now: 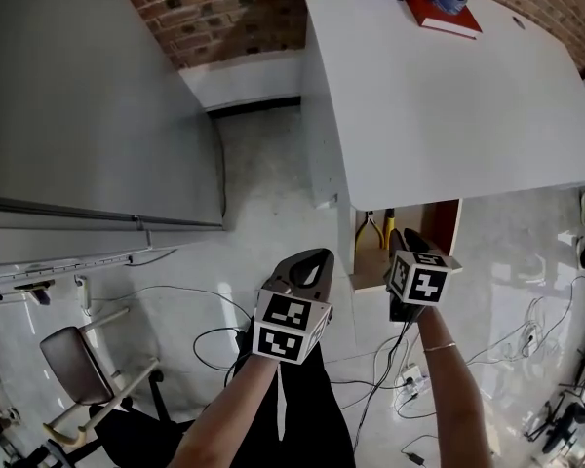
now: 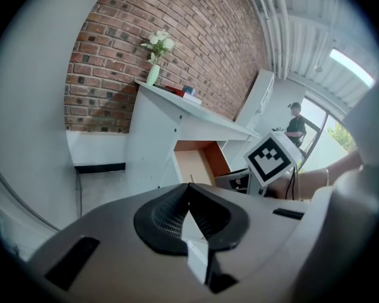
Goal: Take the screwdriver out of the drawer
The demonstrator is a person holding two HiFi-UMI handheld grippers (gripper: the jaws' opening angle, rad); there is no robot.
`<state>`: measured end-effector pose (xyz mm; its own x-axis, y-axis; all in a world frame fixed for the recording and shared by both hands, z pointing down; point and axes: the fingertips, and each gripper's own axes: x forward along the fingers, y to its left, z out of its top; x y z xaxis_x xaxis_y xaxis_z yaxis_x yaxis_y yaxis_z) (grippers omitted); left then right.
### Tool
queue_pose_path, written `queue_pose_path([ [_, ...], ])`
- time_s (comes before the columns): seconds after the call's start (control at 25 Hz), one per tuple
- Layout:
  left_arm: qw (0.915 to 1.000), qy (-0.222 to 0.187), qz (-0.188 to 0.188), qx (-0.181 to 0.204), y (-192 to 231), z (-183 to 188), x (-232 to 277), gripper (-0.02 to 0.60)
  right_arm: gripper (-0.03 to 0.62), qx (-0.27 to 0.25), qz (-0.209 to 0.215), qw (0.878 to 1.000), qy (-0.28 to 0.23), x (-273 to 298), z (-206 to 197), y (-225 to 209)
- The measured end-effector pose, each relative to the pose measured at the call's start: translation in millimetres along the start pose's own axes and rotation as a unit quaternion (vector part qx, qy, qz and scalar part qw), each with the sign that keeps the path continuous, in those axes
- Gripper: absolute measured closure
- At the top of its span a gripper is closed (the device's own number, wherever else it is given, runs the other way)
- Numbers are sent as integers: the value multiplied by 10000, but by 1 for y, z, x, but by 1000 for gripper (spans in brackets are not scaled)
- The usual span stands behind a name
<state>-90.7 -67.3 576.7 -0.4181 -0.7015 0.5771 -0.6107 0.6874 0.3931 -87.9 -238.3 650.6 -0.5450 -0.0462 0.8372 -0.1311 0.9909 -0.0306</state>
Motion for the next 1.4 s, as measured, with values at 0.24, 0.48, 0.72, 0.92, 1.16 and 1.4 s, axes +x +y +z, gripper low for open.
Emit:
queue_pose_path([
  [0.24,9997,-43,174,-151,14,-11,6,588,494,-135,-99,9994,296,31,-7,-10],
  [0.48,9997,-62,137,-181,16,-15,11,588,494,-123,-147,9983,550,56,-18,-15],
  [0.72,9992,-132,155,-352,20,-22,14,588,494,-320,-320,9970,621,75,-17,-19],
  [0.92,9986,-162,185,-470,24,-25,15,588,494,-301,-379,9962,721,89,-14,-26],
  [1.16,9986,-194,215,-436,30,-25,16,588,494,-345,-528,9938,913,99,-25,-34],
  [1.4,9970,-181,299,-686,44,-32,15,588,494,-423,-519,9930,974,110,-31,-32],
])
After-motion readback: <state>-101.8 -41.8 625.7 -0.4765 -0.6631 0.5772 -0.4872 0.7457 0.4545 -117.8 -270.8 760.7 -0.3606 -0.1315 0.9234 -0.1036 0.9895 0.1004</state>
